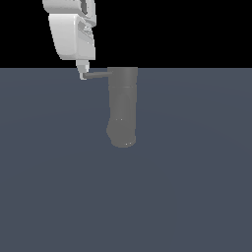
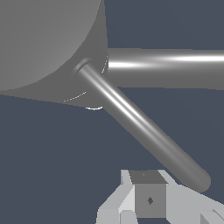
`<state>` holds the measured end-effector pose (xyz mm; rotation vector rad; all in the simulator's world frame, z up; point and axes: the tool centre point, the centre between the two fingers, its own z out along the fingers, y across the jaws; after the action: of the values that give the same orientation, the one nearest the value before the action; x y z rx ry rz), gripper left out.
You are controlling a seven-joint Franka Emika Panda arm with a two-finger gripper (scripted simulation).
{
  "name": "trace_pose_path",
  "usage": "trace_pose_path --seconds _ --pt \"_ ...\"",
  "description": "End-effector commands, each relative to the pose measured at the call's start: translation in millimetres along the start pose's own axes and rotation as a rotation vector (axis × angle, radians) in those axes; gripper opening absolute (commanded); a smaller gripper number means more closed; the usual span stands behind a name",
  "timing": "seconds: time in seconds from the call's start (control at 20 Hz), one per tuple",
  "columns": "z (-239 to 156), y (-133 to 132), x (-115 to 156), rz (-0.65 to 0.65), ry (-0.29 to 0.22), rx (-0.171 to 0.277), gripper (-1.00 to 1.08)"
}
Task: Turn on the faucet by rotating a designated handle.
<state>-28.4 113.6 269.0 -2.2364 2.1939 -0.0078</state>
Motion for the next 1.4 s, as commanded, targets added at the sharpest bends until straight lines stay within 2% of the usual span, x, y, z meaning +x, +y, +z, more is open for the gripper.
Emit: trace_pose_path --seconds 0.0,0.95,1.0,1.05,1.35 --pt "-0.1 6.5 16.8 0.018 0.004 -0.006 -1.0" --pt "-0.9 48.2 59.8 0.021 0.003 -0.009 -1.0" --pt "-0.9 48.2 59.8 0.021 0.003 -0.009 -1.0" --pt "-0.4 45.6 48.4 0.004 0.004 -0.006 -1.0" --pt "-0.7 44.6 89.1 0.01 0.004 -0.007 -1.0"
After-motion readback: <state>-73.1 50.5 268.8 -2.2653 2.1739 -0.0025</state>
